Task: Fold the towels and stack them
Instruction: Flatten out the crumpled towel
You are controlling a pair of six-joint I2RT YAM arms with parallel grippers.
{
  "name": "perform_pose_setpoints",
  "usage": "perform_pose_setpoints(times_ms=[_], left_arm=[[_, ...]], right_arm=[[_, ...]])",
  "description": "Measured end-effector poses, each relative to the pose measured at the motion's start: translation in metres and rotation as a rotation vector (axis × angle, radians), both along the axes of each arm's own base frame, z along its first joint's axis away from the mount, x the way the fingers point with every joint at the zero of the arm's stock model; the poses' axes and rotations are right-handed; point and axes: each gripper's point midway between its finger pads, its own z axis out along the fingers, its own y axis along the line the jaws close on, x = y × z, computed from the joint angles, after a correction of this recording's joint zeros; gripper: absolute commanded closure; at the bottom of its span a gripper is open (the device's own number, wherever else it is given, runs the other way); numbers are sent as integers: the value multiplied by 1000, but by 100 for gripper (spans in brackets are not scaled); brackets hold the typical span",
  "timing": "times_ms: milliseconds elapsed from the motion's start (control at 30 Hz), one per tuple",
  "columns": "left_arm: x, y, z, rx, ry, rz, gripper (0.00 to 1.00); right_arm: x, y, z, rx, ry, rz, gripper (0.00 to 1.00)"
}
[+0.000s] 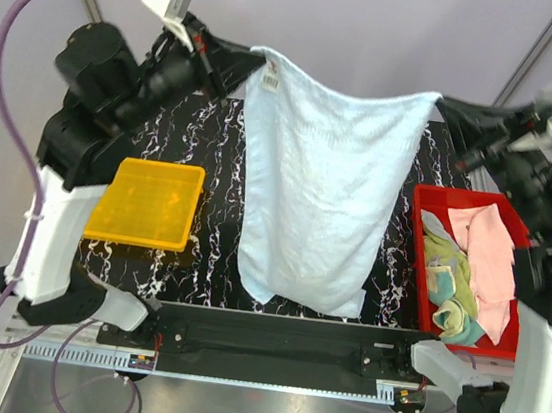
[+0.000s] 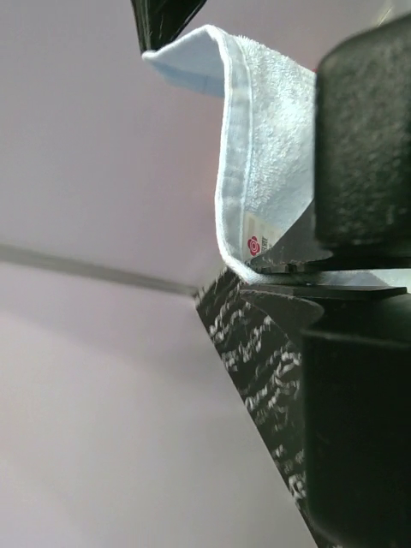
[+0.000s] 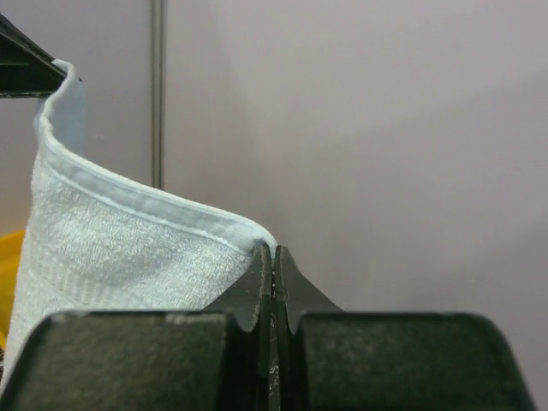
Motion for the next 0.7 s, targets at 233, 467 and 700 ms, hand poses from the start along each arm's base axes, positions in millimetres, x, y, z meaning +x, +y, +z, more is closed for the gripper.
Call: perform_pose_setpoints(times_ms=[233,467,700], left_arm=[[149,33,-62,66,137,271,100],[274,45,-124,37,198,314,100],[342,42,-170,-2,186,285,100]], right_arm=[[144,12,-59,-58,167,-97,100],[298,20,-143,-126,299,-160,100],[377,23,-168,-145,255,-179,100]])
